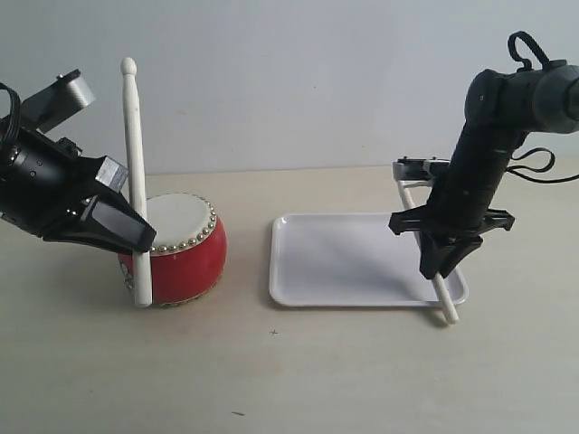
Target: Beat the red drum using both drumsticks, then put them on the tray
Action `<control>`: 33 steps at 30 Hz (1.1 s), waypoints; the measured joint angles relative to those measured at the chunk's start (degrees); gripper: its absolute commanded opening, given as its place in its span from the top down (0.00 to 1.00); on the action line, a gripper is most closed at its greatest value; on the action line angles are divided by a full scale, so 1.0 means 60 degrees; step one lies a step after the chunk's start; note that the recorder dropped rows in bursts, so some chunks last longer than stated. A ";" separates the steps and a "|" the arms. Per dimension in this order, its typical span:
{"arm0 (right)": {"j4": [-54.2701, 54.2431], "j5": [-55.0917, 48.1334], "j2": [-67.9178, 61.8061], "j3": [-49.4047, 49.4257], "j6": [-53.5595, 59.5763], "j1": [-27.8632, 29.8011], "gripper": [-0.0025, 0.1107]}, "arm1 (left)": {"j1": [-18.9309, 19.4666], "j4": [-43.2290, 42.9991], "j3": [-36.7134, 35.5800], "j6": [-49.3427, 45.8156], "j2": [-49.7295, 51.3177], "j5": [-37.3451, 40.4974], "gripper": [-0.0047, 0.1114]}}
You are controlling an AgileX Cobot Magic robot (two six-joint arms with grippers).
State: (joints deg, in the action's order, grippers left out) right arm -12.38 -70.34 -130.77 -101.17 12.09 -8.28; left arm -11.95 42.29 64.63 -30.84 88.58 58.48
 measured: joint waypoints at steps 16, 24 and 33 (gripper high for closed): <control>0.0628 0.0007 0.1536 0.1169 0.0218 -0.0303 0.98 | 0.0000 0.0000 0.0000 -0.0073 0.0000 -0.0097 0.96; 0.0520 0.0061 0.2395 0.3809 0.0736 -0.1822 0.98 | 0.0000 -0.0262 0.0000 -0.0170 -0.0143 0.0008 0.96; 0.0953 -0.0016 0.2895 0.4853 0.1045 -0.3168 0.98 | 0.0000 -0.0214 0.0000 -0.0259 -0.0399 -0.0071 0.96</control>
State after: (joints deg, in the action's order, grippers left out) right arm -6.66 -70.44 -113.40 -72.05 18.35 -27.29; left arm -11.95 41.00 64.63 -32.39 86.19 58.06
